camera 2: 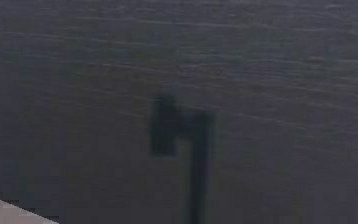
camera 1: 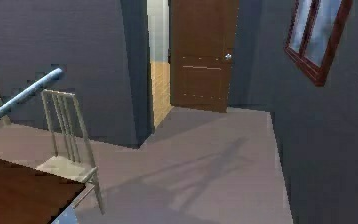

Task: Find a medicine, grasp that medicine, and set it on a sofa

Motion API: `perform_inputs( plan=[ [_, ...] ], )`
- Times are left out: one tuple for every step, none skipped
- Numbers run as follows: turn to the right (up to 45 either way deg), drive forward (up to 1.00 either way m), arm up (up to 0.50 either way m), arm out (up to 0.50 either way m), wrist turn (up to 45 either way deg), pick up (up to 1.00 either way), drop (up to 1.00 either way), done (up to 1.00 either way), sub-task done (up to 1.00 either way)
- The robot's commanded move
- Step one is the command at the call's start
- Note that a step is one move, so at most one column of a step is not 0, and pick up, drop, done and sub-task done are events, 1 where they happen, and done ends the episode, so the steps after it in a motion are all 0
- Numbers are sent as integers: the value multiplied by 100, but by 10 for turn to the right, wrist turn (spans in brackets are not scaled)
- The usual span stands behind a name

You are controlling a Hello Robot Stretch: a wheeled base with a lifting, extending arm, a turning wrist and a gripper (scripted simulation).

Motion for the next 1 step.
perform_inputs(
  plan=[
    [0,100,0,0,0,0,0,0,0]
  ],
)
